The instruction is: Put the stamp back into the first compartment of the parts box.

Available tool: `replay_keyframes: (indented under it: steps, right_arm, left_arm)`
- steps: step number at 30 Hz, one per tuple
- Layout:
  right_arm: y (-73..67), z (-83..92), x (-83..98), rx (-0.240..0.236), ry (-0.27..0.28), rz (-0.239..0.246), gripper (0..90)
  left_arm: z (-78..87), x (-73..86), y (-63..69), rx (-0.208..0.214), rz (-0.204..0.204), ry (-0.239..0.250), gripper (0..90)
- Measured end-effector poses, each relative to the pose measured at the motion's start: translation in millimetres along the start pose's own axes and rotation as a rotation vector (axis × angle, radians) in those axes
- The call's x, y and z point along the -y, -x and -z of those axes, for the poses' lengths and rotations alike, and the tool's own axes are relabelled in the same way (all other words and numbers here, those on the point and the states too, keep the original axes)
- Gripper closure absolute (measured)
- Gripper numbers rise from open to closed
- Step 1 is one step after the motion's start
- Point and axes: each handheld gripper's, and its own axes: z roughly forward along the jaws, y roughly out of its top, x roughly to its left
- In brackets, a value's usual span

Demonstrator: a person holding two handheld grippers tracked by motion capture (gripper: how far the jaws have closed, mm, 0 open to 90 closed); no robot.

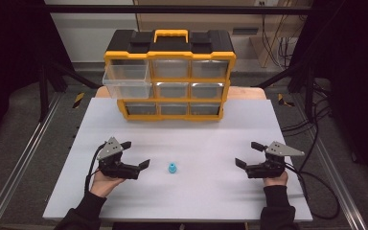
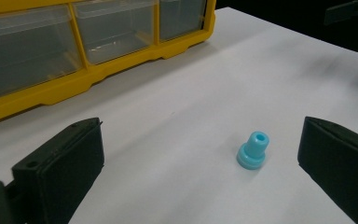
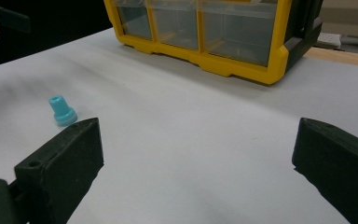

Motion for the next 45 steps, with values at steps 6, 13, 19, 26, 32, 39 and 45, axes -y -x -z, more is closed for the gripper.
replay_keyframes:
  steps: [6, 13, 19, 26, 32, 39, 45]
  right_arm:
    - [0.1, -0.3, 0.1, 0.001, 0.000, 0.002, 2.4]
    - [0.1, -0.2, 0.1, 0.001, 0.000, 0.002, 2.4]
    - [0.1, -0.4, 0.2, 0.000, -0.001, 0.002, 2.4]
    - [0.1, -0.2, 0.1, 0.001, 0.000, 0.002, 2.4]
    - [0.1, -0.7, 0.3, 0.000, -0.002, 0.004, 2.4]
    - [0.1, -0.6, 0.3, 0.000, -0.003, 0.005, 2.4]
    - [0.3, -0.7, 0.3, 0.001, -0.005, 0.005, 2.4]
  left_arm:
    - [-5.9, -5.4, 2.2, 0.006, -0.003, -0.009, 0.1]
    - [-13.4, -9.3, 4.6, 0.011, -0.004, -0.025, 0.1]
    - [-19.5, -13.3, 7.3, 0.010, -0.014, -0.035, 0.1]
    - [-30.9, -16.9, 10.7, 0.014, -0.017, -0.051, 0.1]
    - [-39.1, -19.8, 14.2, 0.023, -0.022, -0.066, 0.1]
    - [-48.7, -21.9, 19.7, 0.036, -0.034, -0.083, 0.1]
    - [-56.6, -24.1, 25.0, 0.048, -0.046, -0.101, 0.1]
